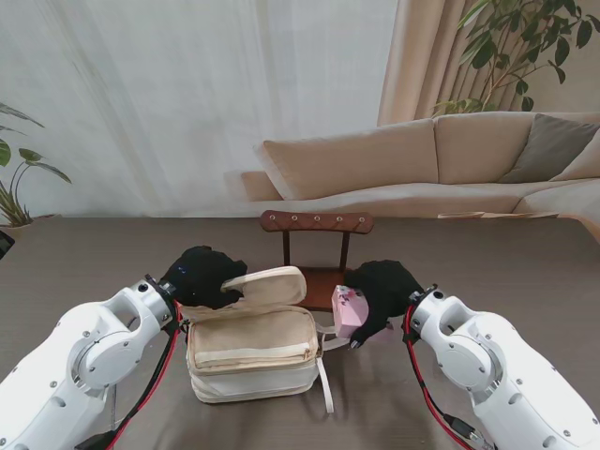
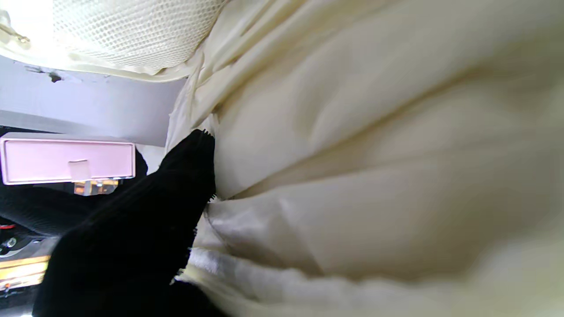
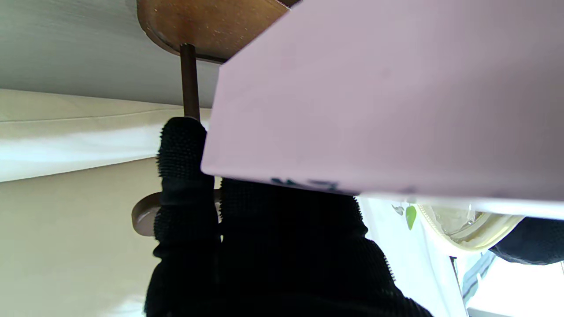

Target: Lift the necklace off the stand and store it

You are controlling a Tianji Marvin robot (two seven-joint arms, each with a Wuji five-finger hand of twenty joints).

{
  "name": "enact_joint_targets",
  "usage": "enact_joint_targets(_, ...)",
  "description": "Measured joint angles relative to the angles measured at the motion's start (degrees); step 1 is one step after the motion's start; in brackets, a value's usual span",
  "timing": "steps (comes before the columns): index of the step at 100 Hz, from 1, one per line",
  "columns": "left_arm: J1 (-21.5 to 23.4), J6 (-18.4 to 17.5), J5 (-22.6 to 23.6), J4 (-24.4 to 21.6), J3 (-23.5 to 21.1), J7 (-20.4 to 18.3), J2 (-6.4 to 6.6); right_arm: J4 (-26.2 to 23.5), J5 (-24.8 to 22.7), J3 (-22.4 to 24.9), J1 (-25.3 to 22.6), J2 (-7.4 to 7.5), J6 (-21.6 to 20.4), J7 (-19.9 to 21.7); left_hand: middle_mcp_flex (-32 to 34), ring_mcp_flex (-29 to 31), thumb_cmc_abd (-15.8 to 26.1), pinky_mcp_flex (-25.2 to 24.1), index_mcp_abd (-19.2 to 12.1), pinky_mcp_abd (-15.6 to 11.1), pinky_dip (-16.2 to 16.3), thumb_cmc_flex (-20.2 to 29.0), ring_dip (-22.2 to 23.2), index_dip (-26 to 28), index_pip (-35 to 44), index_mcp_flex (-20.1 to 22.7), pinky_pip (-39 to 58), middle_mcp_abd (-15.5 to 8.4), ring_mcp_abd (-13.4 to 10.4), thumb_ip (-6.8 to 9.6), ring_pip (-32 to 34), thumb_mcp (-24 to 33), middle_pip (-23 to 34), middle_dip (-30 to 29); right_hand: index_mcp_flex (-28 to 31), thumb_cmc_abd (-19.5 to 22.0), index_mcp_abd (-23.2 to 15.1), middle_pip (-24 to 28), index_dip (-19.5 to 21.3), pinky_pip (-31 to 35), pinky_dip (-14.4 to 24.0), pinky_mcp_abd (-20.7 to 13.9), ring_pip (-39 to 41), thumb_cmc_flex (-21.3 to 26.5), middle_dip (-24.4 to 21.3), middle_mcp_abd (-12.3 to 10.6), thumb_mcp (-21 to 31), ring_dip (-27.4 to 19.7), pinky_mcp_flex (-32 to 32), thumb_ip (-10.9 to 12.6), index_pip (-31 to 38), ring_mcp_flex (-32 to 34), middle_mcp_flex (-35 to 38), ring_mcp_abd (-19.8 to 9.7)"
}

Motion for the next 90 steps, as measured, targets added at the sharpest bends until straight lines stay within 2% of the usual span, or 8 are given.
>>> enact_joint_targets(14, 2.0, 1.1, 1.2, -1.5, -1.6, -0.4, 0.17, -1.2, 0.1, 0.3, -0.5, 0.02, -0.4, 0.5, 0.0, 0.0, 0.1, -0.6, -0.2, 0.0, 0.3, 0.0, 0.0, 0.4, -0.1, 0.0, 0.0, -0.1, 0.0, 0.01, 0.0, -0.6, 0.2, 0.0, 0.0, 0.0, 0.0, 0.0, 0.0, 0.0, 0.0, 0.0, 0.0, 0.0, 0.0, 0.0, 0.0, 0.0, 0.0, 0.0, 0.0, 0.0, 0.0, 0.0)
enact_joint_targets(26, 2.9, 2.0, 2.3, -2.1, -2.3, -0.6, 0.26, -2.4, 0.5, 0.5, -1.1, 0.04, -0.9, 0.9, 0.1, 0.0, 0.9, -0.4, -0.5, 0.0, 1.3, 1.6, 0.2, 1.1, 0.4, 0.0, 0.0, -0.8, -0.2, 0.01, 0.7, -0.7, 0.6, 7.7, 0.0, 0.0, 0.0, 0.0, 0.0, 0.0, 0.0, 0.0, 0.0, 0.0, 0.0, 0.0, 0.0, 0.0, 0.0, 0.0, 0.0, 0.0, 0.0, 0.0)
enact_joint_targets(30, 2.9, 2.4, 2.4, -2.1, -2.3, -0.6, 0.30, -2.8, 0.6, 0.5, -1.3, 0.05, -1.0, 1.0, 1.1, 0.0, 1.7, 0.1, -0.5, 0.0, 1.4, 3.1, 0.6, 1.2, 0.8, 0.0, 0.0, -1.1, -0.5, 0.01, 1.5, -0.7, 0.6, 9.0, 0.0, 0.0, 0.0, 0.0, 0.0, 0.0, 0.0, 0.0, 0.0, 0.0, 0.0, 0.0, 0.0, 0.0, 0.0, 0.0, 0.0, 0.0, 0.0, 0.0)
enact_joint_targets(43, 2.3, 3.1, 1.6, -1.5, -2.1, -0.5, 0.32, -4.0, 0.9, 0.1, -1.5, 0.14, -1.4, 1.4, 2.2, 0.2, 2.0, 1.4, -0.5, 0.0, 1.5, 3.7, 1.4, 1.0, 1.0, 0.0, 1.4, -1.5, -1.9, 0.01, 4.5, -0.7, 0.6, 9.9, 0.0, 0.0, 0.0, 0.0, 0.0, 0.0, 0.0, 0.0, 0.0, 0.0, 0.0, 0.0, 0.0, 0.0, 0.0, 0.0, 0.0, 0.0, 0.0, 0.0)
enact_joint_targets(64, -0.2, 5.0, -7.6, 1.1, -0.9, -2.3, 0.20, -5.9, 1.6, -1.8, -1.4, 0.25, -1.4, 1.7, 2.4, 1.5, 1.5, 2.7, -0.5, 0.0, 2.1, 4.3, 2.1, 0.1, 1.1, 0.8, 2.9, -1.6, -2.7, 0.01, 7.5, -0.7, 0.6, 9.9, 0.0, 0.0, 0.0, 0.0, 0.0, 0.0, 0.0, 0.0, 0.0, 0.0, 0.0, 0.0, 0.0, 0.0, 0.0, 0.0, 0.0, 0.0, 0.0, 0.0)
enact_joint_targets(90, -1.5, 7.9, -16.0, 2.6, -1.5, -4.7, -0.38, -6.4, 2.2, -7.1, 0.7, 0.19, 0.3, 1.0, 2.5, 1.7, 0.5, 3.5, -0.3, 0.1, 2.9, 4.8, 2.6, -1.1, 1.1, 1.6, 5.7, -1.5, -3.8, 0.01, 11.7, -0.5, 0.5, 9.9, 0.0, 0.0, 0.0, 0.0, 0.0, 0.0, 0.0, 0.0, 0.0, 0.0, 0.0, 0.0, 0.0, 0.0, 0.0, 0.0, 0.0, 0.0, 0.0, 0.0)
